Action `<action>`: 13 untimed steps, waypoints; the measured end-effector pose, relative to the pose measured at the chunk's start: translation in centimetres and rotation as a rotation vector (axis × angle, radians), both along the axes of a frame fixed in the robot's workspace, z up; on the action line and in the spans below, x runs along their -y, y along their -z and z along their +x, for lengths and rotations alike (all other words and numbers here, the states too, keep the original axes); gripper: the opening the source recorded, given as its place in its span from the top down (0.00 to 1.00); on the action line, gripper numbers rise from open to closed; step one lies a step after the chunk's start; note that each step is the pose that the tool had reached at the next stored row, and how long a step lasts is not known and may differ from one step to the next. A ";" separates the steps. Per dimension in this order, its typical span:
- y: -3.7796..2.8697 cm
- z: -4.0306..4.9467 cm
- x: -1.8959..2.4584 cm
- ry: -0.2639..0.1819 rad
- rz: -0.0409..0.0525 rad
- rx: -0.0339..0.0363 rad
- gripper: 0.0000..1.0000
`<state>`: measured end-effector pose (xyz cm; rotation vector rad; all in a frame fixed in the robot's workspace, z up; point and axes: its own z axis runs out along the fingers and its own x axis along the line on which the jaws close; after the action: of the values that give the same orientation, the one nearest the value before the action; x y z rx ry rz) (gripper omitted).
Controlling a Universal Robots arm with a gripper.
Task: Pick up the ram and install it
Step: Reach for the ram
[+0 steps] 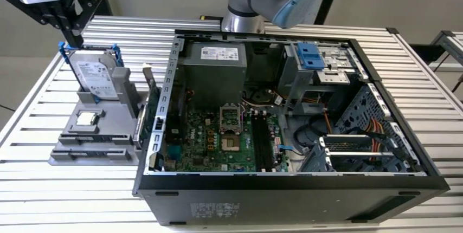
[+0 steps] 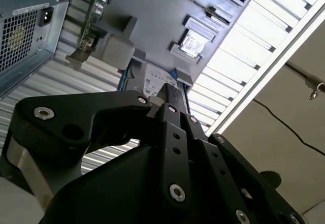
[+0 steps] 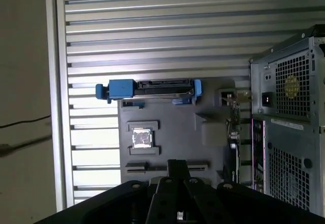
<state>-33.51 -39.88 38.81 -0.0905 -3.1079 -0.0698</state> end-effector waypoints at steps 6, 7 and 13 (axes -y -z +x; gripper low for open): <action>0.05 -0.50 0.00 0.000 0.0000 -0.0035 1.00; 0.06 -0.58 0.00 0.000 0.0000 -0.0039 1.00; 0.07 -0.80 0.00 0.000 0.0000 -0.0045 1.00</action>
<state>-34.31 -39.88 38.75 -0.0902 -3.1035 -0.0695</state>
